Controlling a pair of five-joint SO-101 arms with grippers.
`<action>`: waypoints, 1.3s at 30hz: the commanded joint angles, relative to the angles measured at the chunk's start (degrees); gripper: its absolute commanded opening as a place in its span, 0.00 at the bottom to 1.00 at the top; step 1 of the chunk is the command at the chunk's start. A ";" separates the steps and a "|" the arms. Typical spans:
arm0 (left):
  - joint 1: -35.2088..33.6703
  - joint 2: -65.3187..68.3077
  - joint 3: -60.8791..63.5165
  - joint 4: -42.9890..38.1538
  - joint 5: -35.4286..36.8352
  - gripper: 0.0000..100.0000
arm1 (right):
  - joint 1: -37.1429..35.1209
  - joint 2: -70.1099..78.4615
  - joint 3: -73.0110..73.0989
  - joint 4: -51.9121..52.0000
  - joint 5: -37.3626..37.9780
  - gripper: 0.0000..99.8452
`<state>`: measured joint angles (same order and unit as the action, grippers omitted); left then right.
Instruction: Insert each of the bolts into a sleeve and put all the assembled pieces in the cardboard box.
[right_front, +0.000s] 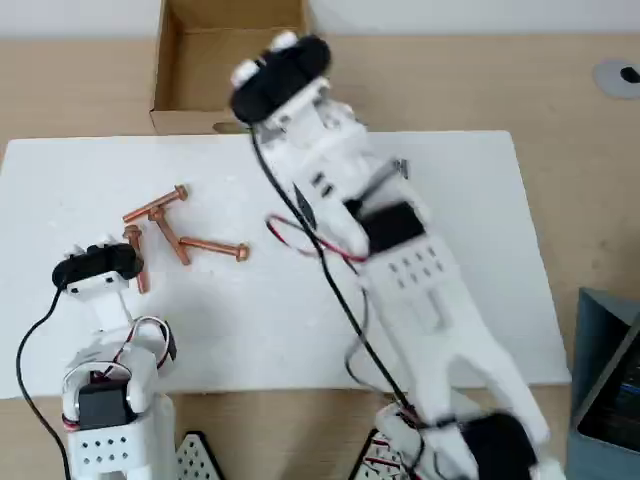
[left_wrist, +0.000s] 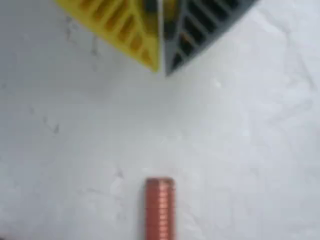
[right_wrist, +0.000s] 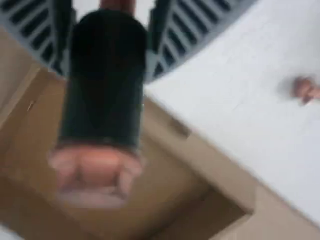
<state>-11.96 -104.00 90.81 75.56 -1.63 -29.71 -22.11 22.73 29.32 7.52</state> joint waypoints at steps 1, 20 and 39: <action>-0.70 -0.31 -0.53 -0.97 0.00 0.00 | 1.63 10.07 -9.54 -7.12 3.34 0.01; -0.79 -0.31 -0.53 -0.97 0.09 0.00 | 4.53 66.42 -64.66 -3.08 15.30 0.01; -0.79 -0.31 -0.53 -0.97 0.09 0.00 | 4.62 85.49 -97.98 15.74 15.21 0.15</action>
<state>-11.96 -104.00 90.81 75.56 -1.63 -26.37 63.87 -70.20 44.09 22.29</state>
